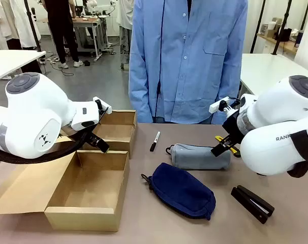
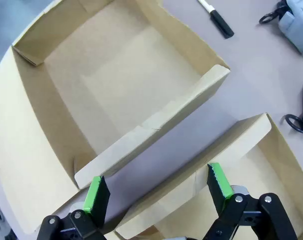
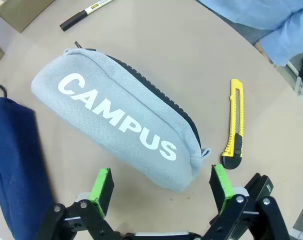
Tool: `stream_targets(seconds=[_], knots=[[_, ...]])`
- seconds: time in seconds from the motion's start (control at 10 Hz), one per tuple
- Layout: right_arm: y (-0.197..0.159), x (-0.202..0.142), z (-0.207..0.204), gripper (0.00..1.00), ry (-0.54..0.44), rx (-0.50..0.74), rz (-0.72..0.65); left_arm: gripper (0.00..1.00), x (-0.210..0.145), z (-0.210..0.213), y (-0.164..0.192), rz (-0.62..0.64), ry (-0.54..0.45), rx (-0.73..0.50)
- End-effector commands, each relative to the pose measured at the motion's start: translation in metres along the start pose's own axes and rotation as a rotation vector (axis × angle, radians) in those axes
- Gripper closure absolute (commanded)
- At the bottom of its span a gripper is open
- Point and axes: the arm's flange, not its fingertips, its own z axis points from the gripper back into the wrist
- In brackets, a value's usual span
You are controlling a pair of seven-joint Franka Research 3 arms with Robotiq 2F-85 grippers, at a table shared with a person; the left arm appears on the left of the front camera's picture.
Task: Place items inside the box.
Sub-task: Pick up a Pencil pouch or Stapler and place it inside the Mailer Box closest to the robot.
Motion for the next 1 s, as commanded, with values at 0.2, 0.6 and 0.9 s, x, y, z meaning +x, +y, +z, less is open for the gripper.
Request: stream_targets(seconds=[0.2,0.6,0.9], knots=[[0.0000,0.0000,0.0000,0.00,0.000,0.000,0.000,0.00,0.0000,0.0000,0.0000,0.000,0.000,0.000],[0.0000,0.0000,0.0000,0.00,0.000,0.000,0.000,0.00,0.0000,0.0000,0.0000,0.000,0.000,0.000],[0.0000,0.0000,0.0000,0.00,0.000,0.000,0.000,0.00,0.0000,0.0000,0.0000,0.000,0.000,0.000]])
